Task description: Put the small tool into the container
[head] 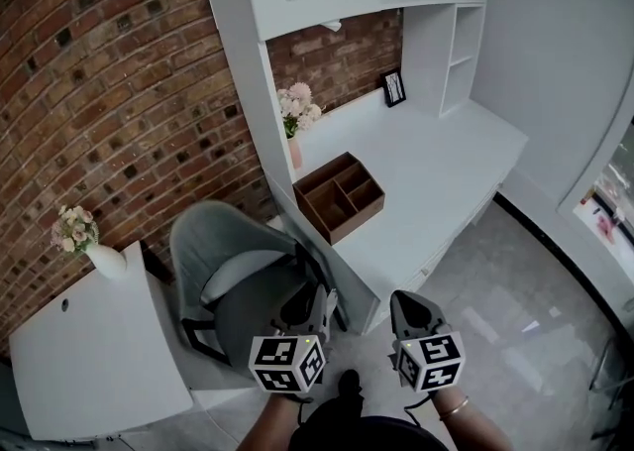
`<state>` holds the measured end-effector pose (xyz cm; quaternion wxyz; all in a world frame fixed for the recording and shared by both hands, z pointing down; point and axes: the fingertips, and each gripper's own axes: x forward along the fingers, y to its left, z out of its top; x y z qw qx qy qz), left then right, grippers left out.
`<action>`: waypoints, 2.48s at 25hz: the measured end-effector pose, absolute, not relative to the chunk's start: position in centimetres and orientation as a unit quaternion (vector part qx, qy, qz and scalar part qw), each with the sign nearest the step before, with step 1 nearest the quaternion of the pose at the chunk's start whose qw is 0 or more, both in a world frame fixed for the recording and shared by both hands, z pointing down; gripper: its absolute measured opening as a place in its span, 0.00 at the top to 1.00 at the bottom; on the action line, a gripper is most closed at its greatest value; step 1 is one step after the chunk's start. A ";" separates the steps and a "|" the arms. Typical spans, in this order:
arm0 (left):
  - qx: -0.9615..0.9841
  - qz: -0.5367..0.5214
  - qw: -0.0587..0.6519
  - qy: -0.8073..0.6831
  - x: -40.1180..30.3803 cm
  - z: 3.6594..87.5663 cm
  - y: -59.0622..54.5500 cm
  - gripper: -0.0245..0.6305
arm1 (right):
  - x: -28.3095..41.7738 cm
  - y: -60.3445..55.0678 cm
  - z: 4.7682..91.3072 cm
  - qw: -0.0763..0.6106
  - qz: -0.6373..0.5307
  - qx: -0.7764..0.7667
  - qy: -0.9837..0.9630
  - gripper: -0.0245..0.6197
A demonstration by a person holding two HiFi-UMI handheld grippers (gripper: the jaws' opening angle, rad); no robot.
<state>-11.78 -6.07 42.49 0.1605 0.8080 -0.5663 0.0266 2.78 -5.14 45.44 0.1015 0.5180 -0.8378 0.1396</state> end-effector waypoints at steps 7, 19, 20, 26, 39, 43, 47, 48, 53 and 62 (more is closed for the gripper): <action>0.815 0.030 0.161 -0.556 -12.9 42.4 -11.0 0.87 | 1.5 -9.8 45.4 0.101 0.142 0.530 -0.830 0.96; 0.818 0.014 0.162 -0.552 -11.9 40.8 -17.3 0.87 | 2.3 -16.4 46.0 0.107 0.149 0.528 -0.829 0.96; 0.818 0.013 0.159 -0.553 -11.7 40.5 -17.9 0.88 | 2.4 -17.0 46.0 0.107 0.150 0.525 -0.831 0.95; 0.817 0.008 0.144 -0.558 -10.7 38.7 -21.5 0.87 | 2.9 -20.5 45.7 0.108 0.149 0.509 -0.841 0.96; 0.822 -0.001 0.114 -0.557 -8.8 34.8 -28.4 0.87 | 3.6 -25.7 46.0 0.107 0.158 0.486 -0.853 0.96; 0.823 0.005 0.102 -0.559 -8.6 34.5 -30.6 0.87 | 3.8 -26.9 46.6 0.109 0.164 0.482 -0.854 0.96; 0.819 0.009 0.097 -0.566 -9.0 34.5 -32.6 0.87 | 3.9 -28.0 47.2 0.112 0.171 0.479 -0.854 0.96; 0.818 0.009 0.097 -0.567 -9.1 34.6 -33.0 0.87 | 4.0 -28.2 47.2 0.113 0.172 0.479 -0.853 0.96; 0.812 0.015 0.101 -0.575 -9.8 35.4 -34.6 0.87 | 4.3 -29.2 47.7 0.118 0.176 0.482 -0.850 0.96; 0.805 0.022 0.121 -0.581 -10.4 38.3 -35.1 0.87 | 4.4 -29.8 48.5 0.132 0.180 0.481 -0.848 0.96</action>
